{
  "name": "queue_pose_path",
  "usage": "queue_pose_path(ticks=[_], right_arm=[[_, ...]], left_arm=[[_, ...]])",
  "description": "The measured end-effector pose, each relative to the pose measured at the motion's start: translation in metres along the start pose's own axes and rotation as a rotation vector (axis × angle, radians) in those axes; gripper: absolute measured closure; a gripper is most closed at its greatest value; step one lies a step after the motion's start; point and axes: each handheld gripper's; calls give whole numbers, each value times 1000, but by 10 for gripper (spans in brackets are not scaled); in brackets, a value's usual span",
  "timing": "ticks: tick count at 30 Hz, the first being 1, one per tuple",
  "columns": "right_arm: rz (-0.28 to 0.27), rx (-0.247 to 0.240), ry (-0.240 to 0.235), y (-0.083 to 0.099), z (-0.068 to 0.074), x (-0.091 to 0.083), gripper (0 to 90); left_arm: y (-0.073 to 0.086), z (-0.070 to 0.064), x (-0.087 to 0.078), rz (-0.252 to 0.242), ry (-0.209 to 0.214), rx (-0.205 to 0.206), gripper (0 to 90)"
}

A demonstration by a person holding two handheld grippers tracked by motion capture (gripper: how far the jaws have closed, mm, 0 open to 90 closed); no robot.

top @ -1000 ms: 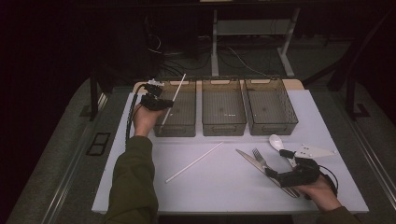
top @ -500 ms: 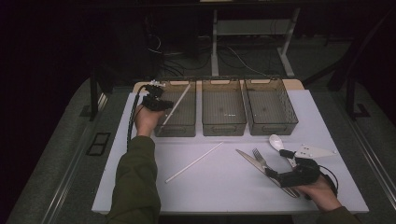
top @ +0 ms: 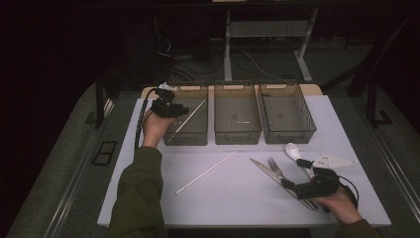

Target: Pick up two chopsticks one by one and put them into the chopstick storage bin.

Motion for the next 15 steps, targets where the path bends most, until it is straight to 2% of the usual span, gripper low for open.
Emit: queue_pose_path(ticks=[7,10,15], right_arm=[[0,0,0,0,0,0,17],[1,-2,0,0,0,0,17],[1,-2,0,0,1,0,17]], left_arm=[[-5,-16,-19,-66,70,16,473],[-5,-23,-27,-72,96,34,431],[-2,-37,-39,-102,111,73,382]])
Point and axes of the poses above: each handheld gripper's, and its own axes: x roughly forward along the jaws, y roughly out of its underside, z roughly to its left, and after that the axes turned 7 degrees about -y, right-handed
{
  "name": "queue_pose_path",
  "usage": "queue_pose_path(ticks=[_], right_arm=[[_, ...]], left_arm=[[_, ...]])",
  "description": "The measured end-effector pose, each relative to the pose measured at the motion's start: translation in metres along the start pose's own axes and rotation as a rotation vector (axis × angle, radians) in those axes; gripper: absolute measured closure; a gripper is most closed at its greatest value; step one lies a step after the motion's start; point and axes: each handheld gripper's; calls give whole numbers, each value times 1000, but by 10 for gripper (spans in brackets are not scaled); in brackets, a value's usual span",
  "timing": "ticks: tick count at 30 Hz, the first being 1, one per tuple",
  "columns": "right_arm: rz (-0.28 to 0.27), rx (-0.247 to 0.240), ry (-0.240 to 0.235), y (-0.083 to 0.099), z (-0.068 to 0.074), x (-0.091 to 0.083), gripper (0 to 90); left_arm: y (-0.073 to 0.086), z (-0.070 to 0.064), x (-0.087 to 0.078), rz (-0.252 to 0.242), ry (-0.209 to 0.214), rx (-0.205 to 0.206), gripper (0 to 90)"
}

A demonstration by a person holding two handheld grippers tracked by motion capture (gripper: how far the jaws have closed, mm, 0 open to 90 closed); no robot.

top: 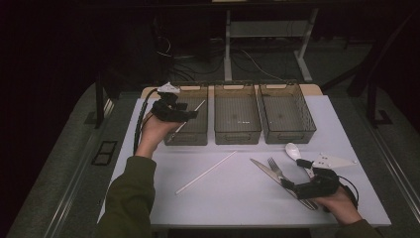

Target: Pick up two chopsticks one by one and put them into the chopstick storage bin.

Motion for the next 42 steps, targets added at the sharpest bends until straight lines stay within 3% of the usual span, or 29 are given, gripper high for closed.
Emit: queue_pose_path(ticks=[11,23,31,42], right_arm=[[2,-2,1,0,0,0,17],[1,1,3,0,0,0,18],[1,1,2,0,1,0,17],[3,1,-1,0,1,-1,17]], left_arm=[[9,-30,-21,-33,51,40,297],[25,-61,-34,-50,94,74,265],[48,-76,-34,-54,119,60,262],[82,-90,-32,-51,118,54,258]])
Point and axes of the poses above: each handheld gripper's, and its own axes: x roughly forward along the jaws, y roughly out of its underside, z roughly to its left, and after that the axes turned 7 degrees about -y, right-handed
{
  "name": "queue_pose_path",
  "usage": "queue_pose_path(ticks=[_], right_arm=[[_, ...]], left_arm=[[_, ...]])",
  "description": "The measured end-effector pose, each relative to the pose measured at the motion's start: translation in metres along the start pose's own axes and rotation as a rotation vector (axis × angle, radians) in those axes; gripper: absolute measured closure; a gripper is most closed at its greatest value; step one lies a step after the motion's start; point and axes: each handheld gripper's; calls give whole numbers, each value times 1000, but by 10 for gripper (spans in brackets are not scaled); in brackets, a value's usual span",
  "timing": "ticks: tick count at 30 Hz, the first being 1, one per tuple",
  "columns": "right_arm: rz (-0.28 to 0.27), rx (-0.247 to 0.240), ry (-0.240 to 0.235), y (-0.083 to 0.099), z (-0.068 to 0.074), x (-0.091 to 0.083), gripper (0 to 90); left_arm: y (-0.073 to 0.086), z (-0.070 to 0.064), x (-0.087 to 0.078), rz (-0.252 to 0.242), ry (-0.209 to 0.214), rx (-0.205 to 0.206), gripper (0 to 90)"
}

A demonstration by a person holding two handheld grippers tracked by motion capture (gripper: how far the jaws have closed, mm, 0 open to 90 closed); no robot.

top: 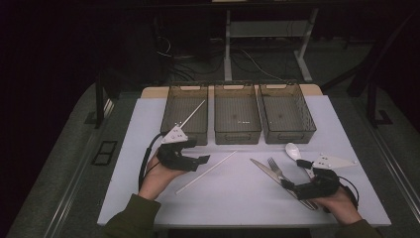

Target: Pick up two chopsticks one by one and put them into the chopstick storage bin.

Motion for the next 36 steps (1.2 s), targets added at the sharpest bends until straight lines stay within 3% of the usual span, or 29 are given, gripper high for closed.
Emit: queue_pose_path(ticks=[10,17,25,36], right_arm=[[-3,-8,0,0,1,-1,17],[-3,-11,-1,1,3,-2,17],[2,-12,0,1,3,-1,17],[2,-15,1,1,3,-1,17]], left_arm=[[28,-6,2,23,-13,2,257],[34,-6,9,49,-4,12,279],[36,-2,16,69,8,-4,470],[39,-2,35,144,23,6,651]])
Point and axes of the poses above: each handheld gripper's, and its own axes: x roughly forward along the jaws, y roughly out of its underside, z roughly to its left, and after that the axes turned 7 degrees about -y, right-handed
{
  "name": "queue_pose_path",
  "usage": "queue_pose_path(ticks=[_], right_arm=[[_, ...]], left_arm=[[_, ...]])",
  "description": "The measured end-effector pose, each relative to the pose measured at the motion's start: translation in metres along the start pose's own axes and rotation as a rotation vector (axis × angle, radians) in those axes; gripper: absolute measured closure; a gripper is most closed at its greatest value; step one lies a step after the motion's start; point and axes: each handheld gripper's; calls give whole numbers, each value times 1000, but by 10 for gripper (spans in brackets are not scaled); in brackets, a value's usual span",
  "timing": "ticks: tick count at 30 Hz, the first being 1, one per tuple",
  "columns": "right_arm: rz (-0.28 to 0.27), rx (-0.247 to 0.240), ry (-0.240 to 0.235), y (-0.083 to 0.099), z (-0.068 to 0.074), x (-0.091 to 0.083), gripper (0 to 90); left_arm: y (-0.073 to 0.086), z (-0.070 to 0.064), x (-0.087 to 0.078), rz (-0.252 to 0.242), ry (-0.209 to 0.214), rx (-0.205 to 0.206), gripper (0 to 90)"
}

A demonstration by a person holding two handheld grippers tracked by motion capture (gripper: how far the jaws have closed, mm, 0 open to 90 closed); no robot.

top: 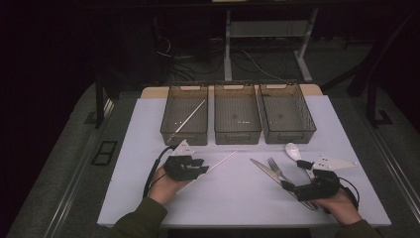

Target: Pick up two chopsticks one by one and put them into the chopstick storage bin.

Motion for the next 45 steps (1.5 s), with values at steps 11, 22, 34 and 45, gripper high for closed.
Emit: queue_pose_path(ticks=[11,22,34,45], right_arm=[[-1,1,1,0,0,0,17],[1,2,-2,0,1,0,17],[-5,3,-2,0,1,0,17],[-8,3,-4,0,0,0,18]], left_arm=[[1,-2,12,61,-8,4,767],[4,-6,18,81,-14,21,820],[2,-8,16,89,-8,34,842],[-1,-11,5,47,39,34,843]])
Point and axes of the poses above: each handheld gripper's, and its own axes: x roughly forward along the jaws, y roughly out of its underside, z roughly to its left, and after that the axes turned 7 degrees about -y, right-handed
